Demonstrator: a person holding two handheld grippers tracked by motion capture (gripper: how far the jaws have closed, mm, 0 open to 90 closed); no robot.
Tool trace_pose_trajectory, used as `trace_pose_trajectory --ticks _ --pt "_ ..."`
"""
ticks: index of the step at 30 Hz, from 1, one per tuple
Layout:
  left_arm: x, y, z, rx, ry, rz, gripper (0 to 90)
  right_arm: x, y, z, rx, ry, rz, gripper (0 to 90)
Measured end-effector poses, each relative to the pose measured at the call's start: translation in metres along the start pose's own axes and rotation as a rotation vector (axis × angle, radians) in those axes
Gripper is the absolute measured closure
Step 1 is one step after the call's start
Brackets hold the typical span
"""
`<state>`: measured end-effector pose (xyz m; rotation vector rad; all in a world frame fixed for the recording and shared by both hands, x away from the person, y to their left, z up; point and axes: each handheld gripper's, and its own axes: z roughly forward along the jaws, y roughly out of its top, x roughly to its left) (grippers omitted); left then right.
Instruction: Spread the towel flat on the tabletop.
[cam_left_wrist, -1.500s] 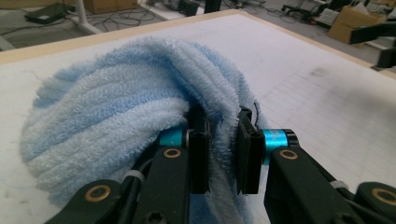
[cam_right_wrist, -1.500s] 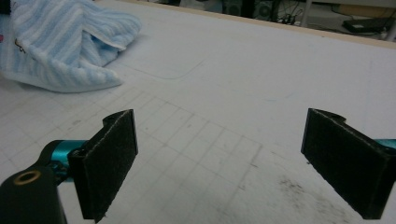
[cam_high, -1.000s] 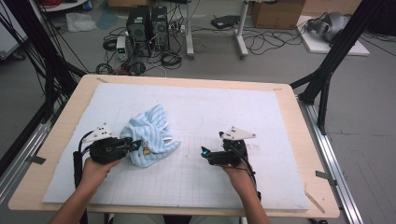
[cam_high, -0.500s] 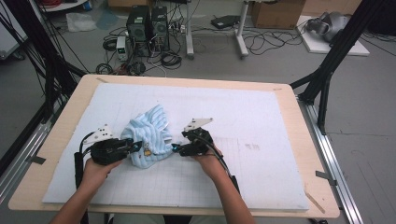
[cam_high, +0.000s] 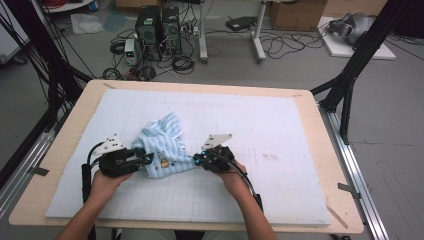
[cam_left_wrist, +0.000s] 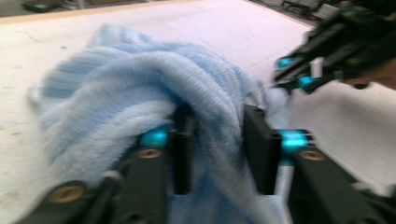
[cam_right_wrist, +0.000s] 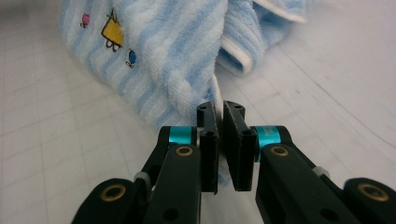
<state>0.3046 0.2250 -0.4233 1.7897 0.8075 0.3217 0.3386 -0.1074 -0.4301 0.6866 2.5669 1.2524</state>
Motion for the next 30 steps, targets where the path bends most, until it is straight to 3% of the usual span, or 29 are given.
trace_pose_trajectory --ticks 2,3,5,6,7,8,16,24,26,27,28,29,30 --pt "0.001 0.0 -0.001 -0.017 0.027 -0.009 55.2 0.0 -0.003 -0.005 -0.005 -0.008 0.009 84.5" --pt "0.002 0.001 -0.001 -0.025 0.032 -0.017 50.5 -0.002 -0.011 -0.02 -0.006 -0.033 0.022 84.6" --pt "0.003 0.002 -0.003 -0.036 0.044 -0.012 50.1 -0.003 -0.015 -0.027 -0.015 -0.045 0.028 84.5" --pt "0.004 0.002 -0.004 -0.042 0.048 -0.014 49.3 -0.004 -0.025 -0.044 -0.033 -0.067 0.045 84.6" --pt "0.004 0.002 -0.004 -0.044 0.05 -0.012 49.3 -0.004 -0.025 -0.044 -0.033 -0.067 0.045 84.6" --pt "0.005 0.003 -0.005 -0.047 0.054 -0.014 49.2 -0.005 -0.034 -0.056 -0.035 -0.08 0.054 84.6" --pt "0.013 0.003 -0.005 -0.055 0.086 -0.037 46.6 -0.001 -0.063 -0.087 -0.056 -0.117 0.074 84.6" --pt "0.026 0.005 0.005 -0.041 0.105 -0.058 43.2 0.001 -0.079 -0.105 -0.041 -0.149 0.082 84.6" --pt "0.028 0.006 0.007 -0.044 0.108 -0.057 43.2 0.0 -0.082 -0.109 -0.054 -0.161 0.096 81.6" --pt "0.029 0.007 0.007 -0.049 0.109 -0.057 42.9 -0.002 -0.08 -0.113 -0.086 -0.169 0.119 67.8" --pt "0.03 0.007 0.007 -0.047 0.108 -0.056 42.9 -0.002 -0.08 -0.113 -0.086 -0.169 0.119 67.8" --pt "0.03 0.007 0.007 -0.049 0.107 -0.055 42.4 -0.004 -0.075 -0.113 -0.115 -0.179 0.135 56.7" --pt "0.03 0.007 0.007 -0.046 0.109 -0.056 41.7 -0.005 -0.071 -0.112 -0.123 -0.187 0.135 52.3"
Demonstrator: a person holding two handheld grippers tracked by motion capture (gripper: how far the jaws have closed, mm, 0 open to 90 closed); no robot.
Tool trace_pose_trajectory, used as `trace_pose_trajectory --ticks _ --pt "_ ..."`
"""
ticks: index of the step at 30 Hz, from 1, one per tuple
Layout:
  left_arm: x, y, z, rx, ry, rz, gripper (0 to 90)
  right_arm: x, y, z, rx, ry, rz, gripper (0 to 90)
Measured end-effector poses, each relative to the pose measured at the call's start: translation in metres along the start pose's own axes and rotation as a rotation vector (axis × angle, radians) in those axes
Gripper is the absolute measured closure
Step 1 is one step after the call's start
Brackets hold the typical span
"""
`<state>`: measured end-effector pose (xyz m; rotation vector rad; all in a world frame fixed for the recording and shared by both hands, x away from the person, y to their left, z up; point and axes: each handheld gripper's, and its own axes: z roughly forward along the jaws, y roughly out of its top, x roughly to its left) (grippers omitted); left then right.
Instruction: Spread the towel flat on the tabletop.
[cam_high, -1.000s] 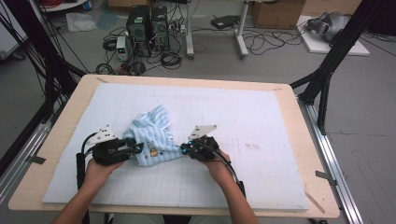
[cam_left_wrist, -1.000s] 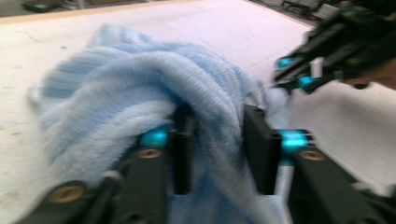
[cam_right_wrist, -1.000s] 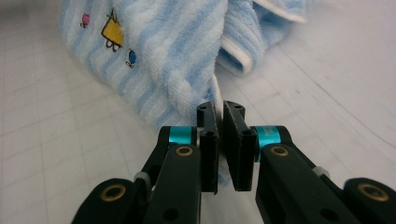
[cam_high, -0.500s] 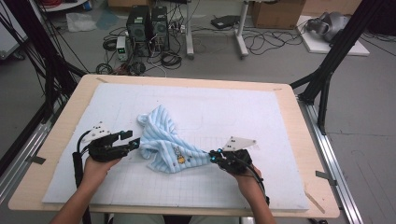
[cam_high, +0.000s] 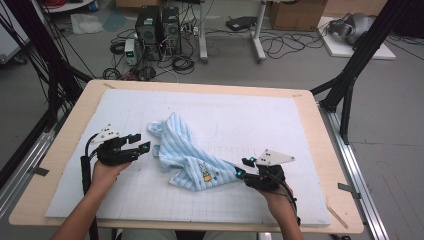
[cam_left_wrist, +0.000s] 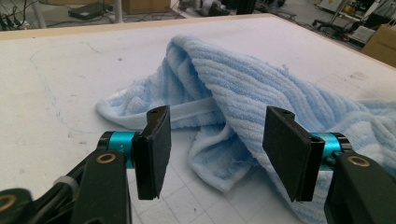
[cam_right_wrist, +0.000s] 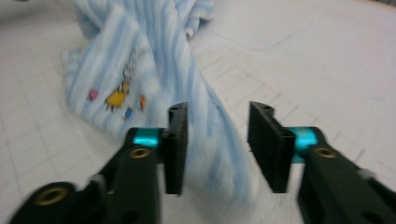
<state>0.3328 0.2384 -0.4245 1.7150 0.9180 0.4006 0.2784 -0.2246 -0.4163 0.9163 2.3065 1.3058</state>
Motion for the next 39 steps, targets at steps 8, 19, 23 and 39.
trace_pose_trajectory --ticks 8,19,23,39 --pt "0.001 -0.005 0.003 0.026 -0.008 0.003 40.1 -0.003 0.041 0.031 -0.008 0.004 -0.018 46.6" --pt "0.001 -0.006 0.002 0.015 -0.013 0.007 40.4 0.005 0.081 0.12 0.044 0.099 -0.023 52.3" --pt "0.001 -0.006 0.002 0.014 -0.014 0.01 40.4 0.008 0.088 0.138 0.062 0.124 -0.015 55.6" --pt "0.005 -0.009 -0.001 0.03 -0.011 0.003 46.0 0.006 0.085 0.14 0.118 0.135 -0.052 85.4"
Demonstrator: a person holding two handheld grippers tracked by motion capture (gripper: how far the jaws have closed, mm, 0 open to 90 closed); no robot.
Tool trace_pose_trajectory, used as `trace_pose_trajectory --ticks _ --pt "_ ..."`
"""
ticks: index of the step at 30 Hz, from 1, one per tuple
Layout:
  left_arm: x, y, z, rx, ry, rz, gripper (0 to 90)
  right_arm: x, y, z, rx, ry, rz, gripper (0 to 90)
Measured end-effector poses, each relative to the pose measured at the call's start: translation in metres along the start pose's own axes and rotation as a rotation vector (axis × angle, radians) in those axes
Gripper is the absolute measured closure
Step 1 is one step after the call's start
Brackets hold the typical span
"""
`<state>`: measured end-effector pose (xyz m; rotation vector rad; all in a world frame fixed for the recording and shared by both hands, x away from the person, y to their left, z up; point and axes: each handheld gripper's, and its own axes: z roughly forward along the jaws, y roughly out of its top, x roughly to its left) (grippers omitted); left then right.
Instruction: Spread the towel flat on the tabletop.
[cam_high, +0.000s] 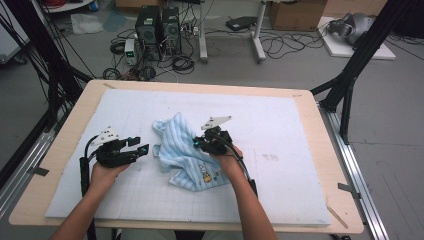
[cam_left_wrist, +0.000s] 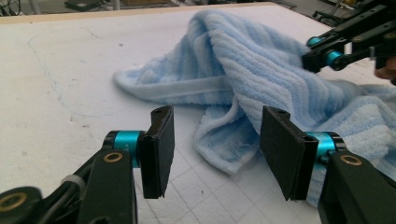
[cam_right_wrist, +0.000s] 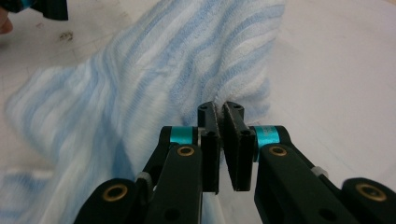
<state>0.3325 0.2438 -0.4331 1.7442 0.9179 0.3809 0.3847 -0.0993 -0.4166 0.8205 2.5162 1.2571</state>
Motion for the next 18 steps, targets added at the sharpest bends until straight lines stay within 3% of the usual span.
trace_pose_trajectory --ticks 1,8,14,18 --pt "0.0 0.0 0.0 -0.002 -0.003 0.004 47.8 -0.001 -0.008 -0.014 0.001 -0.014 -0.003 85.4" --pt "-0.007 0.004 0.01 0.01 -0.027 0.018 50.6 -0.001 -0.035 -0.057 0.027 -0.079 -0.025 85.4" --pt "-0.014 0.009 0.022 0.026 -0.04 0.022 51.4 -0.004 -0.054 -0.078 0.04 -0.103 0.0 85.4" --pt "-0.014 0.014 0.037 0.042 -0.022 0.018 45.0 -0.005 -0.071 -0.088 0.053 -0.106 0.024 85.4"
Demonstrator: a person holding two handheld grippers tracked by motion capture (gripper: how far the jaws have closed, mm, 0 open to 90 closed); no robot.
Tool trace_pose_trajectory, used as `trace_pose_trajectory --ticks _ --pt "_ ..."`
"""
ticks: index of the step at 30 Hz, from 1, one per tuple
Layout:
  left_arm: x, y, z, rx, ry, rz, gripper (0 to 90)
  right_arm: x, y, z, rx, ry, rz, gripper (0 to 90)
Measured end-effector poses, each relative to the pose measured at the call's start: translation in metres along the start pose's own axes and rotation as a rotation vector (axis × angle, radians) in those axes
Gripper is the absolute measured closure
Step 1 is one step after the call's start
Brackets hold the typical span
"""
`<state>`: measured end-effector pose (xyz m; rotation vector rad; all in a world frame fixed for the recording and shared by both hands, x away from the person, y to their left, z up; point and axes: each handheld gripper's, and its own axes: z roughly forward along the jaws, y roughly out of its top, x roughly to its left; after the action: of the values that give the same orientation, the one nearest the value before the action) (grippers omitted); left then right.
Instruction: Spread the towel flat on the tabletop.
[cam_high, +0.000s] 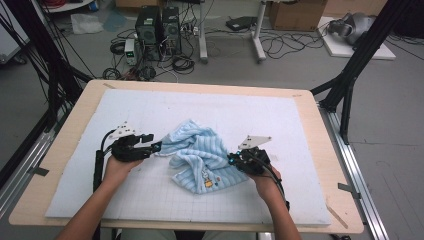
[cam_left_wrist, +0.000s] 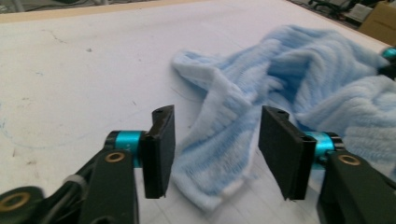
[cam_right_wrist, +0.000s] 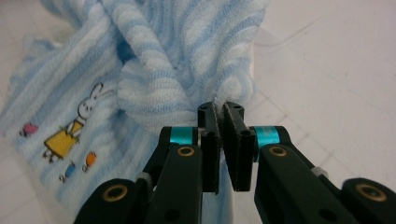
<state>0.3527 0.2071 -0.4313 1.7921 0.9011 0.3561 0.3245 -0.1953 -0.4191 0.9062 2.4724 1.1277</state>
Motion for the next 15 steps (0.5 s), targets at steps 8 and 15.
trace_pose_trajectory --ticks 8,15 --pt "-0.002 0.011 0.045 0.155 0.041 0.035 36.0 0.0 -0.014 -0.01 -0.052 -0.006 0.031 68.8" --pt "-0.007 0.011 0.06 0.249 0.063 0.173 81.3 -0.008 -0.016 -0.017 -0.111 -0.038 0.093 51.2"
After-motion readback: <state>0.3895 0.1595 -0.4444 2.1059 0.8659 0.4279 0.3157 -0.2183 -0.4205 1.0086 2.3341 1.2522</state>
